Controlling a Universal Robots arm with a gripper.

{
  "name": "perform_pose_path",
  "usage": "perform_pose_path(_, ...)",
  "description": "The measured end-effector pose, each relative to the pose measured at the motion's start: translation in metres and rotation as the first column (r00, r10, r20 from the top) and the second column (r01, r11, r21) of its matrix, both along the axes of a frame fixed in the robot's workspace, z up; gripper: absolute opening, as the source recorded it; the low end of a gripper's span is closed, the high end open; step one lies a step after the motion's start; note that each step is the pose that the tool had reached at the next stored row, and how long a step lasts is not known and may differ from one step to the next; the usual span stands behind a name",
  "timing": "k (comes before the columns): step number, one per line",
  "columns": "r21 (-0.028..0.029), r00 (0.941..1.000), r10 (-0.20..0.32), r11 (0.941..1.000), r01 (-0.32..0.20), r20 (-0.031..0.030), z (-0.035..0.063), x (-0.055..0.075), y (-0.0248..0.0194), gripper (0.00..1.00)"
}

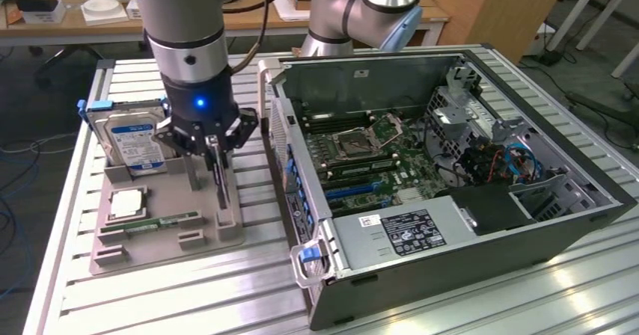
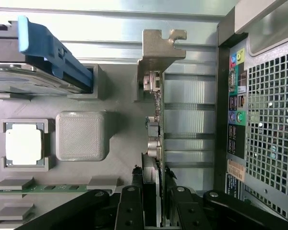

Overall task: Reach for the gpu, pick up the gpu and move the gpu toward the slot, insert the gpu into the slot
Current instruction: 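Pick up the gpu and move the gpu toward the slot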

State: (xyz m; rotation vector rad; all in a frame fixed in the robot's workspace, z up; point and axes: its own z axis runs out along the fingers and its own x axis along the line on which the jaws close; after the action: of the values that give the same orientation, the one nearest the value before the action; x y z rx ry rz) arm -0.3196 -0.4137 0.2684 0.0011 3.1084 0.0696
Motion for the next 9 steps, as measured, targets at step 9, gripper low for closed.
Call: perform_pose_path(9,0.0015,0.9999,-0.011,0.9999,0.011,0.0000,0.0307,0.000,0.0000,0.27)
